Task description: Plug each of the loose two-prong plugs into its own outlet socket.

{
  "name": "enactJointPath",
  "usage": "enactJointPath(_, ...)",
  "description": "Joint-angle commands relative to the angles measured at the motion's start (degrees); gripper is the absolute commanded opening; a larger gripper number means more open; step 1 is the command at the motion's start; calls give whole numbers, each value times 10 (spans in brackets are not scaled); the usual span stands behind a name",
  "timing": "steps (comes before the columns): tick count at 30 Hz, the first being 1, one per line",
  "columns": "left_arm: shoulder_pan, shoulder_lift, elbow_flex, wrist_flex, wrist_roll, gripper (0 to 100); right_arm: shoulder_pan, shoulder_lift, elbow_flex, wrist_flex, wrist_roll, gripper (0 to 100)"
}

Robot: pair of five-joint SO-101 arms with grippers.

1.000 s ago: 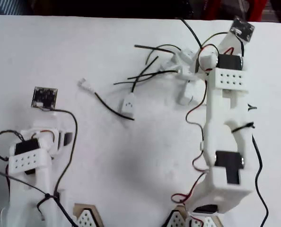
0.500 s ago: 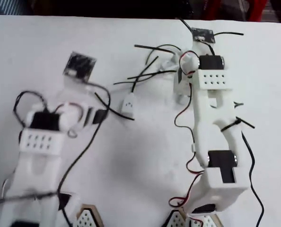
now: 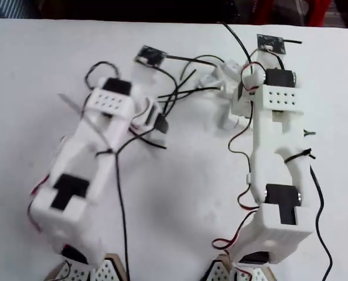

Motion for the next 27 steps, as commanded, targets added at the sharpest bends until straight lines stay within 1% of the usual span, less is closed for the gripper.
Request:
enactJointPath(1, 18, 110, -137, 25, 5, 321, 6, -7, -5, -7, 4, 19)
enactJointPath(5, 17, 213, -241, 57, 5, 320, 6, -7, -5, -7, 6, 19)
enactJointPath(8, 18, 284, -324, 102, 5, 311, 6, -8, -5, -5, 7, 19)
enactJointPath(10, 22, 327, -383, 133, 4, 277, 6, -9, -5, -5, 8, 19)
enactJointPath(16, 25, 423, -549, 218, 1, 129, 6, -7, -5, -5, 8, 19)
enactJointPath(20, 23, 432, -681, 312, 0, 89, 7, -7, -5, -5, 8, 19)
enactJointPath(22, 21, 430, -729, 322, -4, 72, 7, -7, -5, -5, 8, 19)
enactJointPath(24, 16, 420, -742, 321, -24, 59, 7, -7, -5, -5, 8, 19)
enactJointPath(27, 14, 388, -713, 321, -38, 55, 7, -6, -5, -5, 8, 19)
